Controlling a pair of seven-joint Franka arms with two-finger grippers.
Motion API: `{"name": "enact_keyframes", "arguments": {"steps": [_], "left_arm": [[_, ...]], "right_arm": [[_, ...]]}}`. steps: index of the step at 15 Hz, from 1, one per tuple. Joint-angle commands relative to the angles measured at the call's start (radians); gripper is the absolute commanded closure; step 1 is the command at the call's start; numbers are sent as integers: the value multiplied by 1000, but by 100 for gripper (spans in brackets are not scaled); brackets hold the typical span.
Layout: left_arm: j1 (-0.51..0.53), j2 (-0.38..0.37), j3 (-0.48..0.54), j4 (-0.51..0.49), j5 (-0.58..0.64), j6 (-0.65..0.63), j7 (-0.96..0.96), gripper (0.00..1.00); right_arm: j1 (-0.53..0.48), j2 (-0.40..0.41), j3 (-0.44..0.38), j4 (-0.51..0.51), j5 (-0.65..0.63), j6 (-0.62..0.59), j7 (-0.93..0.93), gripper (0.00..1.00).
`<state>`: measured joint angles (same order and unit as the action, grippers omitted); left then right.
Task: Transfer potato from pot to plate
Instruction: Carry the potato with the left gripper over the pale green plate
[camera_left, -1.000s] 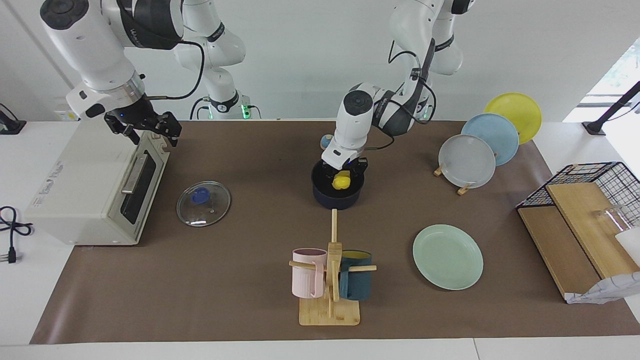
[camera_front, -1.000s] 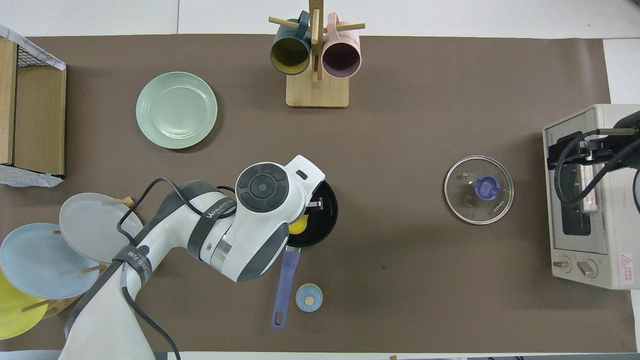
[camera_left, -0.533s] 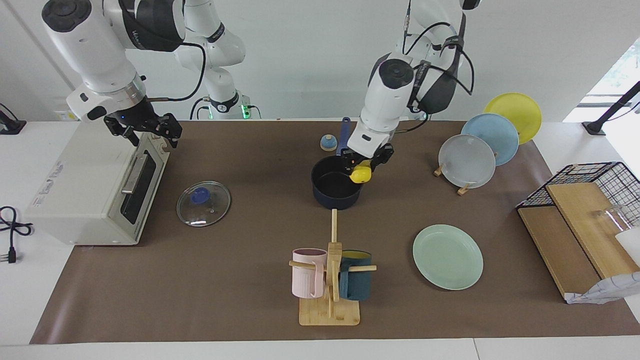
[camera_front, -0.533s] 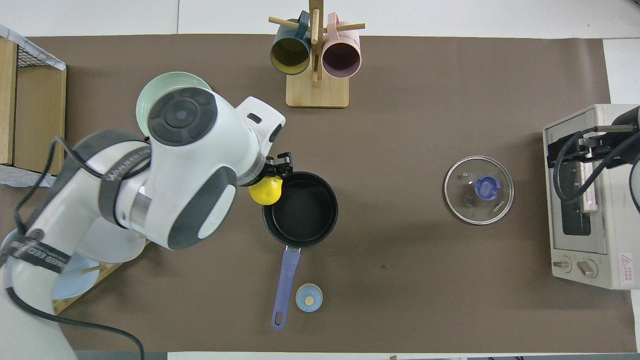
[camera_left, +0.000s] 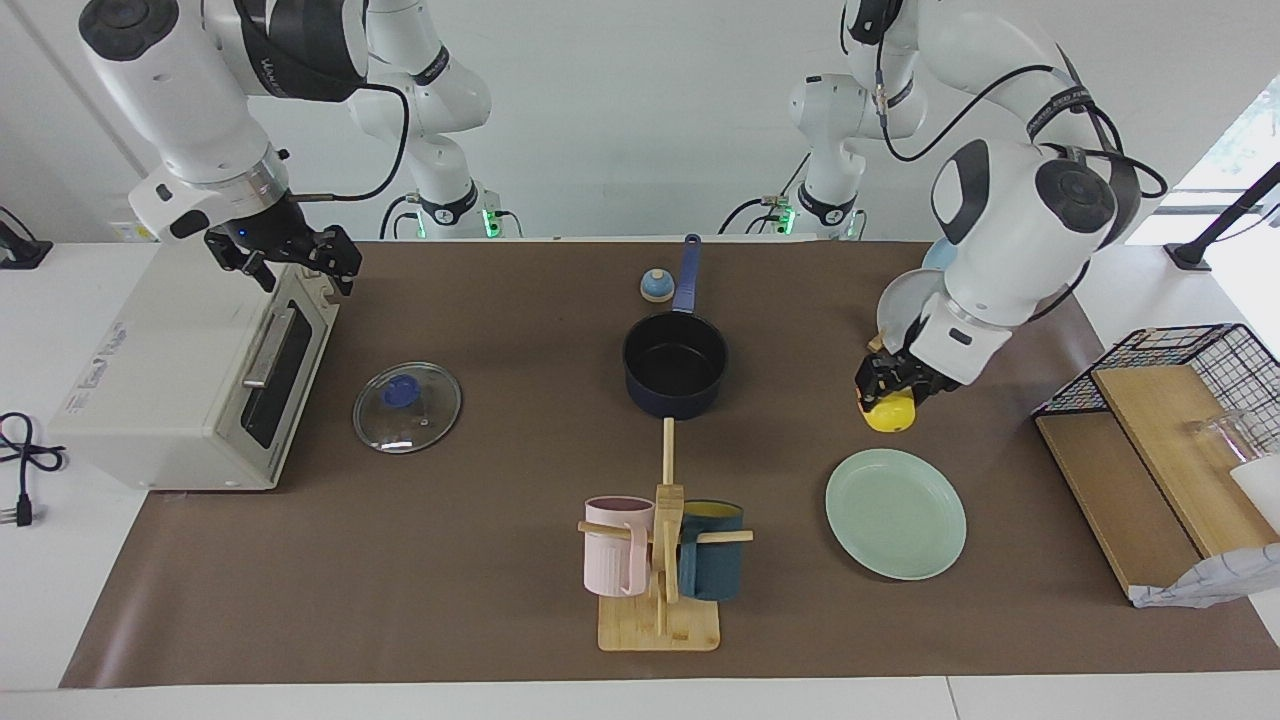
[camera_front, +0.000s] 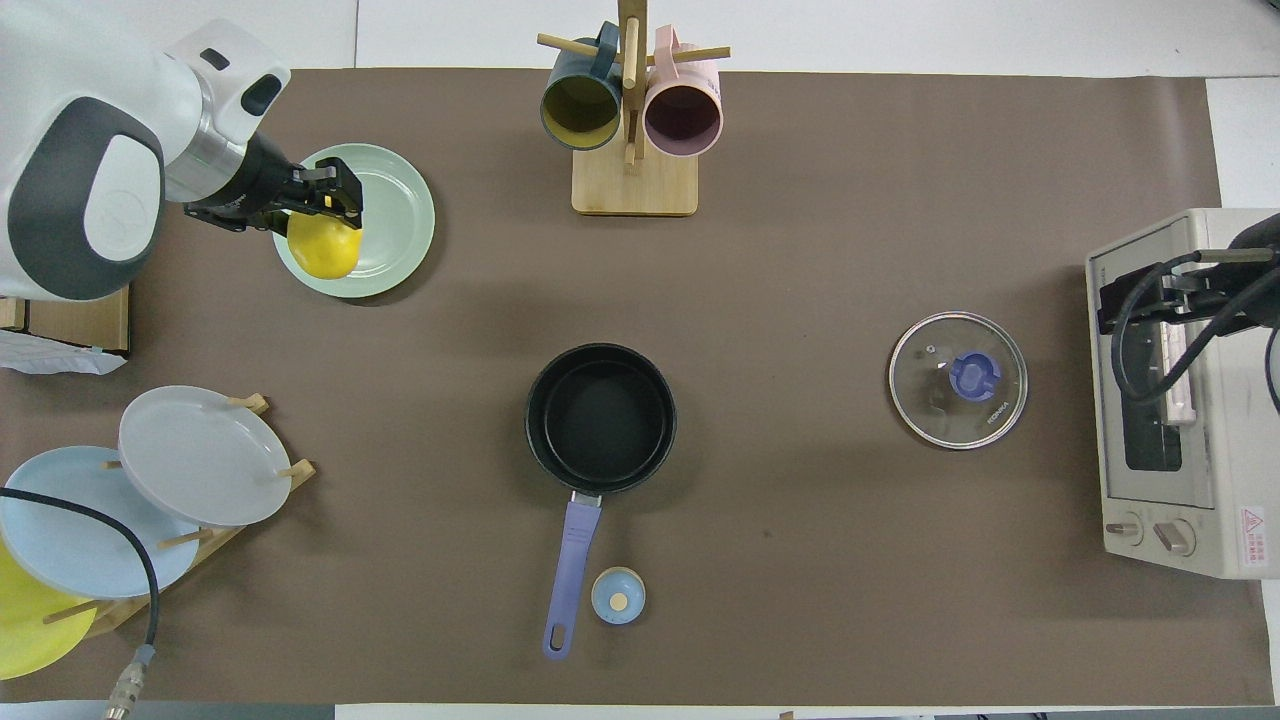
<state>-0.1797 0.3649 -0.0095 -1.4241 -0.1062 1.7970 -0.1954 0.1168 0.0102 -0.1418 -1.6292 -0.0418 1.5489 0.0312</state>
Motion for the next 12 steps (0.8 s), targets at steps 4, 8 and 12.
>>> {"name": "enact_keyframes", "arguments": {"steps": [4,8,12], "left_arm": [[54,183,-9,36,-7,175,113,100],[52,216,-9,-1,22,246,119,100],[52,213,-7,-44,20,271,134,100]], "right_arm": [[-104,10,74,18,11,-12,-51,0],[-94,8,74,20,11,-6,-57,0],[-77,10,59,22,13,-4,-56,0]]}}
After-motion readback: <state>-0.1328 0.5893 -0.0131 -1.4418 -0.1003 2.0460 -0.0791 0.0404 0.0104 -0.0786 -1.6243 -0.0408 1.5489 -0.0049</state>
